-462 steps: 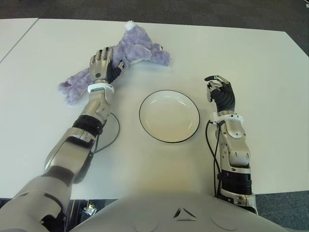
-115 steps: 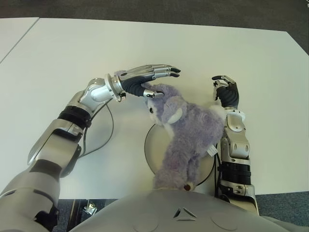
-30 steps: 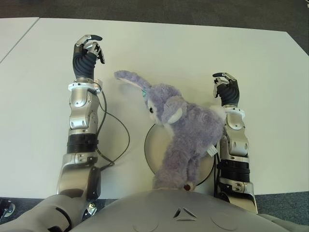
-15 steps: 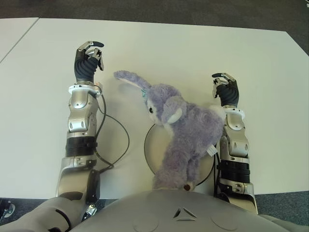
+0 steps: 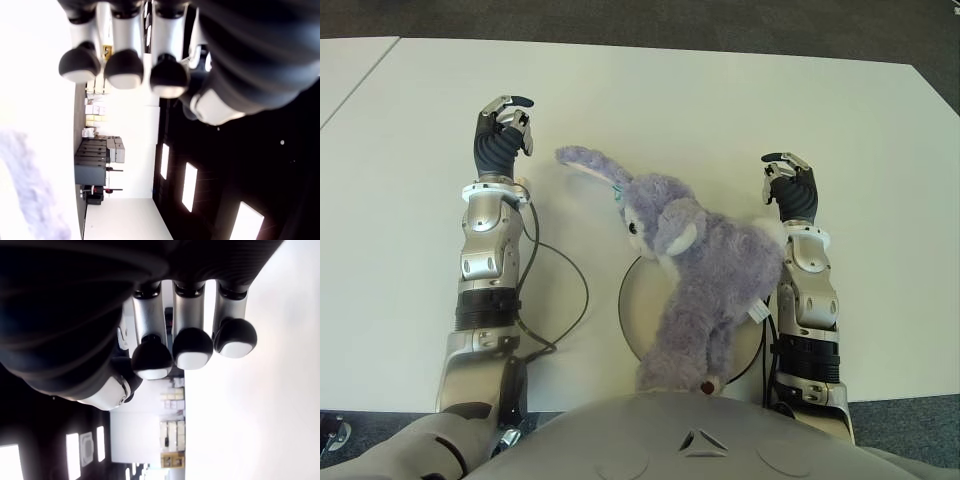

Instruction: Put the doll into the plate.

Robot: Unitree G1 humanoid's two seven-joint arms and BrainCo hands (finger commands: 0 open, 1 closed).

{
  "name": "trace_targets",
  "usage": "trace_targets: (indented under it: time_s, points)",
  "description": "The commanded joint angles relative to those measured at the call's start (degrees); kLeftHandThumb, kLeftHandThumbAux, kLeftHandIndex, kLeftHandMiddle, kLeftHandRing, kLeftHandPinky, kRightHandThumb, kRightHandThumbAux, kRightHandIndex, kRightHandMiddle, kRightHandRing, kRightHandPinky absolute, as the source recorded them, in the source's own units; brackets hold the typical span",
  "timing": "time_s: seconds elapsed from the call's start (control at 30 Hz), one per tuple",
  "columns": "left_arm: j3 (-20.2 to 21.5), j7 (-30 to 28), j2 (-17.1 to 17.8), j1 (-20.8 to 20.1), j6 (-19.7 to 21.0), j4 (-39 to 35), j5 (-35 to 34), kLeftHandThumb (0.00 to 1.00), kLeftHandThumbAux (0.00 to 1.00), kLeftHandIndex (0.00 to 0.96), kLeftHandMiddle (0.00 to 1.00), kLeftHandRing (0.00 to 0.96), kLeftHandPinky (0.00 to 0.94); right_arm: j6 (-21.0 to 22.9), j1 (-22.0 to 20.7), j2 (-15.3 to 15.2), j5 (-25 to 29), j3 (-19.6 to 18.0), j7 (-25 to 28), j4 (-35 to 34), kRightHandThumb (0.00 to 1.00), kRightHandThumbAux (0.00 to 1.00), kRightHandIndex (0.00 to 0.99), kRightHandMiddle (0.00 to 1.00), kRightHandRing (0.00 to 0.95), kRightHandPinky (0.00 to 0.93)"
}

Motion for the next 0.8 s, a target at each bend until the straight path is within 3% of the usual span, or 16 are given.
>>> trace_targets:
  time_s: [0.03,0.3,0.53,0.8]
  points:
    - [0.1,-1.27,-0.74,1.67,-0.08,0.8,-0.79,0.705,0.709,0.441,0.886,0.881,0.847,0.78,0.9,0.33,1.02,-0.47,0.61,-0.1,0.715,0.716,0.44,0.888,0.875,0.878]
    - [-1.23,-2.19,-2.43,3.04,-1.91,2.48,-0.41,0.705,0.708,0.441,0.887,0.882,0.846,0.47,1.24,0.11,1.49,-0.78,1.13,-0.24,0.716,0.715,0.44,0.888,0.877,0.881]
    - [-4.24,-3.09,-8.52,5.13,-6.42,7.33,-1.08,0.708,0.707,0.441,0.888,0.883,0.866,-0.36,1.48,0.38,1.55,-1.12,1.04,-0.44,0.715,0.716,0.441,0.887,0.878,0.882]
    - [-4.59,-6.0,-8.72,5.79,-6.43,8.77,-3.04,0.711,0.704,0.442,0.887,0.888,0.868,-1.94,1.7,0.36,1.58,-1.45,1.08,0.09,0.716,0.716,0.441,0.892,0.881,0.886]
